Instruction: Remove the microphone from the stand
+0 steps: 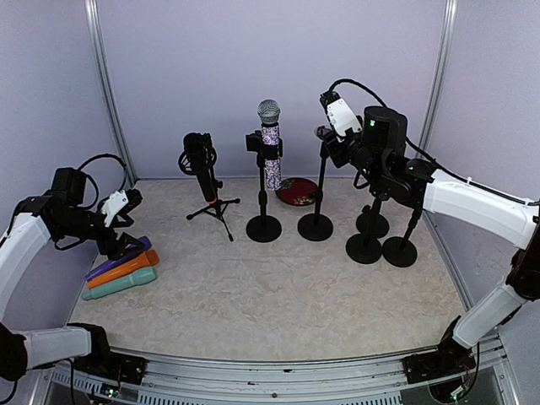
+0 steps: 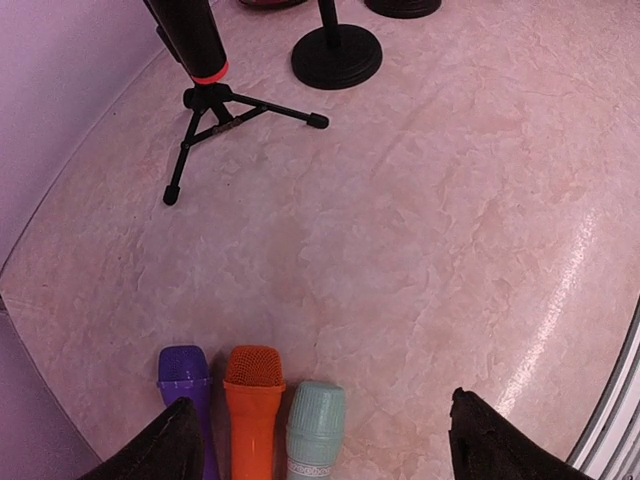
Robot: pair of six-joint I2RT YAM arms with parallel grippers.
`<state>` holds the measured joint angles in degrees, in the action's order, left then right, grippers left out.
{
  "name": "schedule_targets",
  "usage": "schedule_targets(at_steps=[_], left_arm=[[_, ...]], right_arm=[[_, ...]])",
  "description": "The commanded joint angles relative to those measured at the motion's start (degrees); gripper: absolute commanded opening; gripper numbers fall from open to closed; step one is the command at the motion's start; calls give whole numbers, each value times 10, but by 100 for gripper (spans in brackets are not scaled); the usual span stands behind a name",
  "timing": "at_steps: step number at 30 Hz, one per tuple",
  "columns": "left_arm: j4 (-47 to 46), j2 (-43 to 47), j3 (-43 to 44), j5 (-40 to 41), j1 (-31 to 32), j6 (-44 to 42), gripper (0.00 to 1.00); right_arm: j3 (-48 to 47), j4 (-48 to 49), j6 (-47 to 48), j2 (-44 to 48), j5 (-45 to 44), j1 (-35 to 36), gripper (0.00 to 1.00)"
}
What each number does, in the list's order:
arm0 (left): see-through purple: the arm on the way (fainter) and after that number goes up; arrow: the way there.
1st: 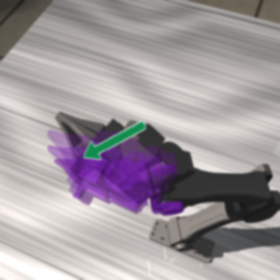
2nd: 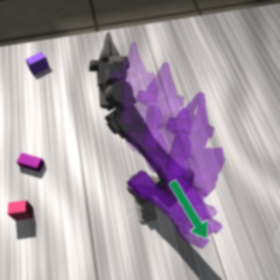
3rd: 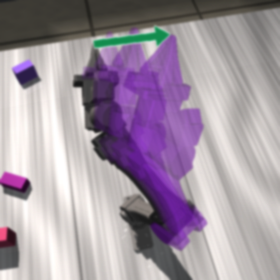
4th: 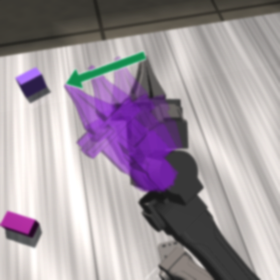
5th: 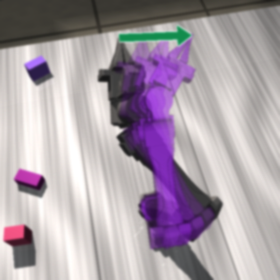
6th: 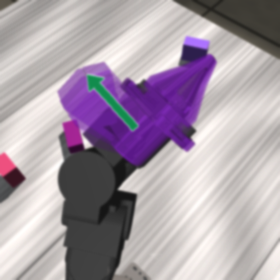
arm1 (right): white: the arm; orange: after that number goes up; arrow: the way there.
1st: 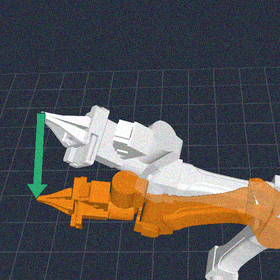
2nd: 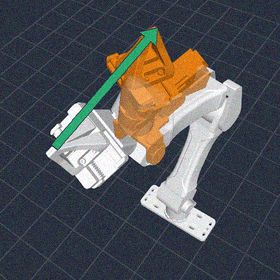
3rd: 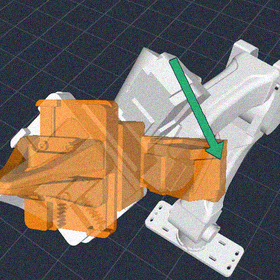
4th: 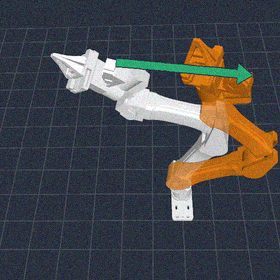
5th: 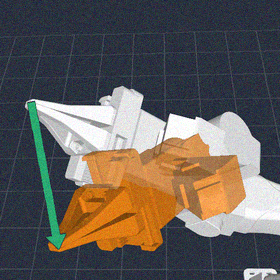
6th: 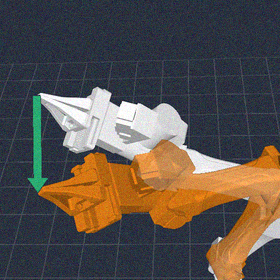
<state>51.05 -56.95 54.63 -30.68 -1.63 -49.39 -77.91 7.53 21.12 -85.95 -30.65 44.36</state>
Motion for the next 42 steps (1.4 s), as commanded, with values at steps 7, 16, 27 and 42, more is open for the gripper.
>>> schedule_targets(at_steps=[7,16,27,42], left_arm=[[-20,2,28,-56,44,82,84],[-56,10,28,-64,49,141,88],[-68,15,33,-76,49,171,88],[-130,-6,57,-125,80,238,83]], right_arm=[[15,-35,-49,111,-54,113,0],[62,-65,-98,173,-81,201,0],[17,39,-46,96,-66,295,0],[-180,138,-4,-139,35,314,0]])
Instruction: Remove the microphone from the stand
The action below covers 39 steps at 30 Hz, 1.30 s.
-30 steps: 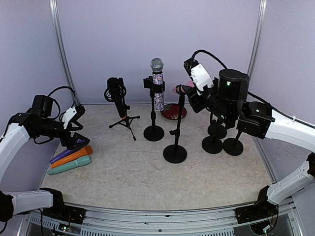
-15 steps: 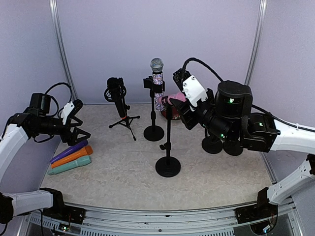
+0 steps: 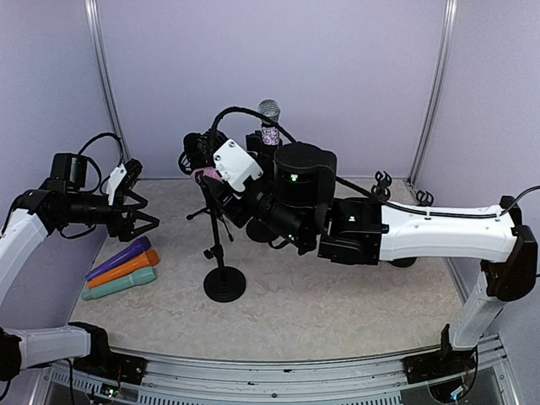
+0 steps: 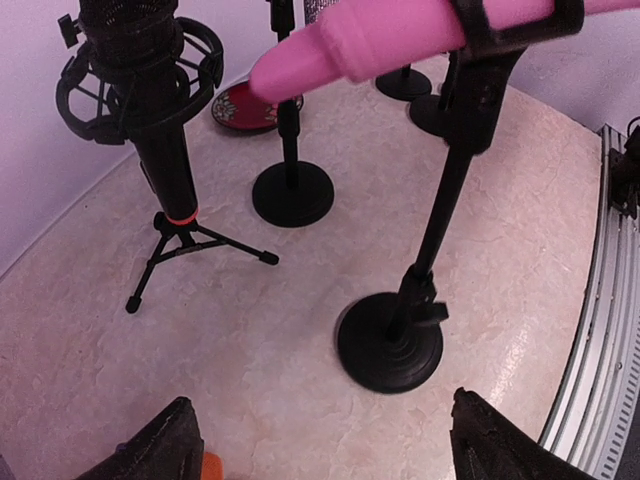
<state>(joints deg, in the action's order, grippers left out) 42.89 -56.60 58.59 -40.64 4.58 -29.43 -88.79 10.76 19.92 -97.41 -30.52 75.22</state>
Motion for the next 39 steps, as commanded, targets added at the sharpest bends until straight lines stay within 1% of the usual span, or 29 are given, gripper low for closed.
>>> schedule_targets(at_steps=[1,5,8,12,14,21,24,27,29,32,39], left_arm=[[-57,-12,16,-24,26,47,82],[-98,-32,12,0,75,81,80],[-128,-46,10,1,86,108,76],[-156,-63,17,9,85,129,69],[-164,-74,19,13,109,135,64],[-167,-91,33,-17,132,148,51],[-175,-94,38,-18,132,157,40],[-184,-98,36,-10,132,162,20],[-186,-99,32,2,132,159,9],[-195,-97,22,21,133,154,0],[-220,-99,1,61,134,153,0]], right_arm=[[-83,106,8,-38,39,5,0],[-115,114,1,-82,47,5,0],[-131,114,0,-99,44,8,0],[-141,115,-3,-111,29,12,0],[-139,116,-9,-113,26,15,0],[-143,123,-10,-127,12,27,0],[-144,126,-8,-128,6,32,0],[-143,128,-8,-127,4,36,0],[-140,129,-1,-124,-1,39,0],[-126,138,15,-112,-11,45,0],[-56,173,47,-39,-44,71,0]])
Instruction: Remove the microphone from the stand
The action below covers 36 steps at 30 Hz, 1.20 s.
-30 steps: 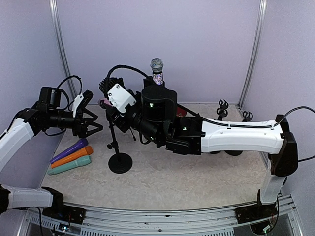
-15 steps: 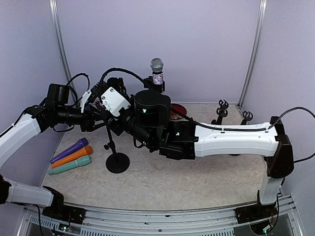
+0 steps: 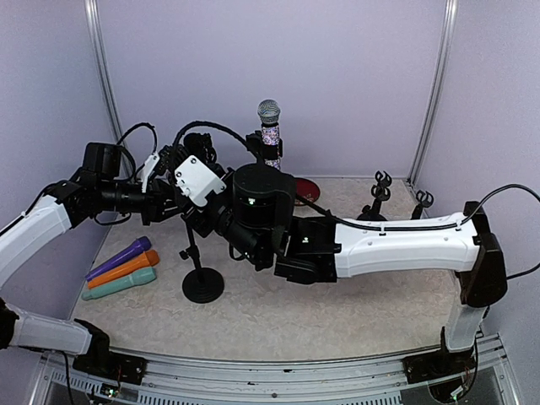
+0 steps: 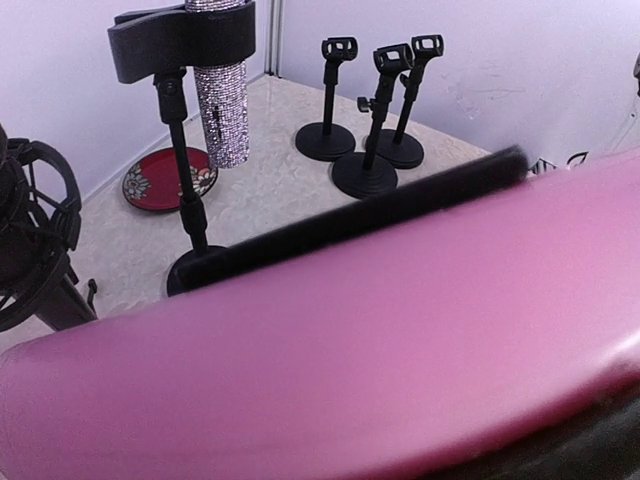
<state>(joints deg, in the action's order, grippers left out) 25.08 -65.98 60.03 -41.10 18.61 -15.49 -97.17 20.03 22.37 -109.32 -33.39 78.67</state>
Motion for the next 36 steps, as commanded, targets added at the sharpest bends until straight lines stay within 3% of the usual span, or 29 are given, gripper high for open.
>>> schedule_targets(at_steps=[1,21,29,31,32,34,35,36], left_arm=[[-46,-6,-15,71,-6,14,0],[-85,-92,34,133,37,12,0],[-51,-108,67,73,48,-14,1],[-24,-105,78,45,49,-33,18],[-9,-102,83,32,49,-42,33],[36,-92,92,17,49,-66,75],[54,-85,95,19,49,-80,90],[74,-74,96,22,49,-99,97]], right_arm=[[38,86,27,92,-21,42,0],[166,186,171,248,-174,154,0],[180,177,187,273,-205,169,0],[186,173,183,276,-209,169,0],[188,165,177,277,-211,167,0],[187,131,150,279,-213,166,0],[182,100,125,280,-211,163,0],[171,61,93,282,-205,158,0]])
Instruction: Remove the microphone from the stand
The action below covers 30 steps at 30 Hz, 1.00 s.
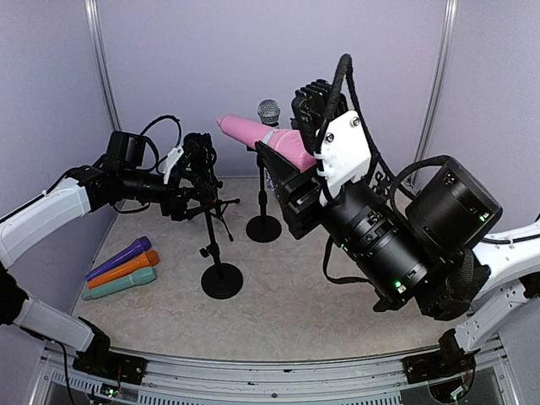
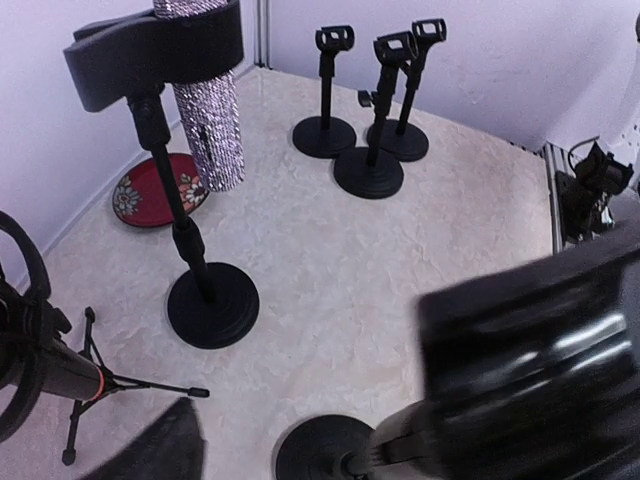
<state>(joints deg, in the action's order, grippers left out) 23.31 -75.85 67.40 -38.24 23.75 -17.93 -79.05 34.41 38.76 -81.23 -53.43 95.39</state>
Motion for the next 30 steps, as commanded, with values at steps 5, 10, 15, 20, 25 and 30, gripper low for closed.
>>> schedule_targets(at_steps=[5,10,15,20,25,30], left_arm=[[185,91,13,22,-15,-176,99],[284,151,8,34,-42,-264,99],[356,195,30,47,-53,-331,99],[392,210,42,69,-52,-380,99],[424,208,61,35,-40,-393,92],[443,202,64,29,-19,-398,73]], right_arm=[[-49,-281,-258,6,106,-45,0],[-93,-379,-329,-29,215,-78,0],[-135,-410,-379,-86,322,-114,0],[-179,-422,-400,-163,396,-137,0],[-221,-389,-419,-222,469,-167,0],[-273,-371,-430,-267,516,-187,0]])
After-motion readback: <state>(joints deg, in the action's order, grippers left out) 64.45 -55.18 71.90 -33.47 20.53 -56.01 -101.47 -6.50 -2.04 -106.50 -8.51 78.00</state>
